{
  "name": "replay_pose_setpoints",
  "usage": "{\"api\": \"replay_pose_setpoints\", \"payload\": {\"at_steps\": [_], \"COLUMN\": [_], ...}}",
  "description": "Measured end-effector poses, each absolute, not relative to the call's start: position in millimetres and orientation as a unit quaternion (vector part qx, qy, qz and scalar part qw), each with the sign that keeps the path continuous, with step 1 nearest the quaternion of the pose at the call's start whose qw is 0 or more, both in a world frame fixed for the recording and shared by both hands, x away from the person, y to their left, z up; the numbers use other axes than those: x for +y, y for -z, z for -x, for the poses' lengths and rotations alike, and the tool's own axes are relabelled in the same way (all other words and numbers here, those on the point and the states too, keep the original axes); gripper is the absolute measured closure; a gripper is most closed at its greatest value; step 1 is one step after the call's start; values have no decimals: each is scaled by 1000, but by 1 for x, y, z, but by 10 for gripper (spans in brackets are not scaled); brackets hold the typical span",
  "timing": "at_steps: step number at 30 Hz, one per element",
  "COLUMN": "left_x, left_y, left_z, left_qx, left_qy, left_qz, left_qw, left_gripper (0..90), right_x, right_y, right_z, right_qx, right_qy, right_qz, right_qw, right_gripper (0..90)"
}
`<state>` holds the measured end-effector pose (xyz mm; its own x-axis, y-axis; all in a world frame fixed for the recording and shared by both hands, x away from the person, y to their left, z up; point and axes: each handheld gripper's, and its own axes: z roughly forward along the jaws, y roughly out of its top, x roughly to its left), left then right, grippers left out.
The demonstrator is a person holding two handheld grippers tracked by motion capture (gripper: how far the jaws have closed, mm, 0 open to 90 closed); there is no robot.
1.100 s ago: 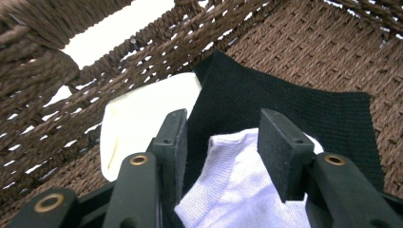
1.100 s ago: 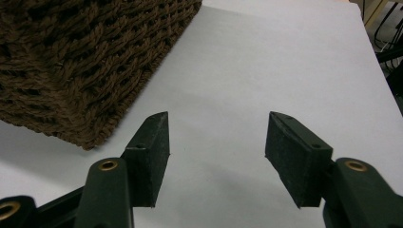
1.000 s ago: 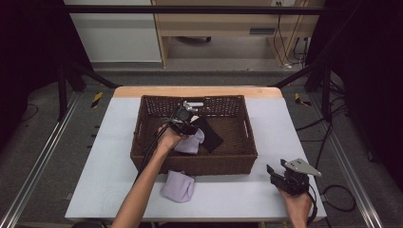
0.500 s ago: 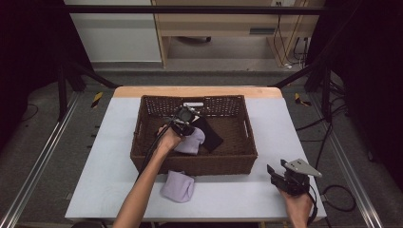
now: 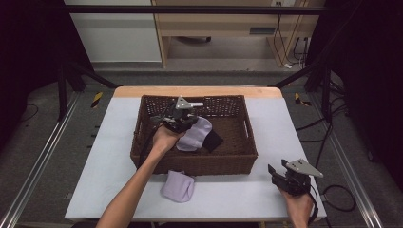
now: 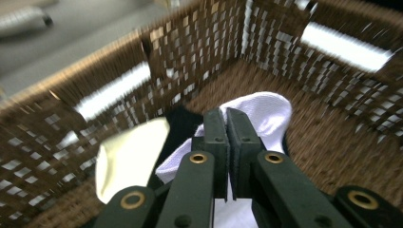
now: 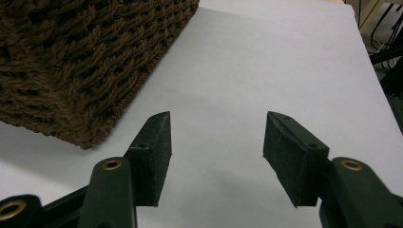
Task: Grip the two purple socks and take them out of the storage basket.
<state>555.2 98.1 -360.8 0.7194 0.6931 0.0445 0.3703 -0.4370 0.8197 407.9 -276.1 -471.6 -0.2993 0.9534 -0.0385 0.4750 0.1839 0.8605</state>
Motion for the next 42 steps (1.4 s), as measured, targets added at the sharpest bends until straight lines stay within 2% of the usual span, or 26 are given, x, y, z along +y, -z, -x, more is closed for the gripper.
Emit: {"api": "replay_pose_setpoints", "payload": {"at_steps": [9, 23, 42], "left_x": [111, 148, 185], "left_y": [323, 277, 253], "left_z": [-509, -455, -398], "left_qx": [290, 269, 248], "left_qy": [-232, -239, -246], "left_qz": [-785, -730, -713], "left_qw": [495, 580, 607], "left_gripper": [870, 870, 869], "right_x": [-276, -276, -276], "right_y": [472, 472, 469], "right_z": [-408, -408, -405], "right_qx": [708, 705, 703], "right_qy": [-388, -389, -388], "right_qz": [-505, -507, -507], "right_qw": [305, 307, 315], "right_gripper": [431, 434, 435]}}
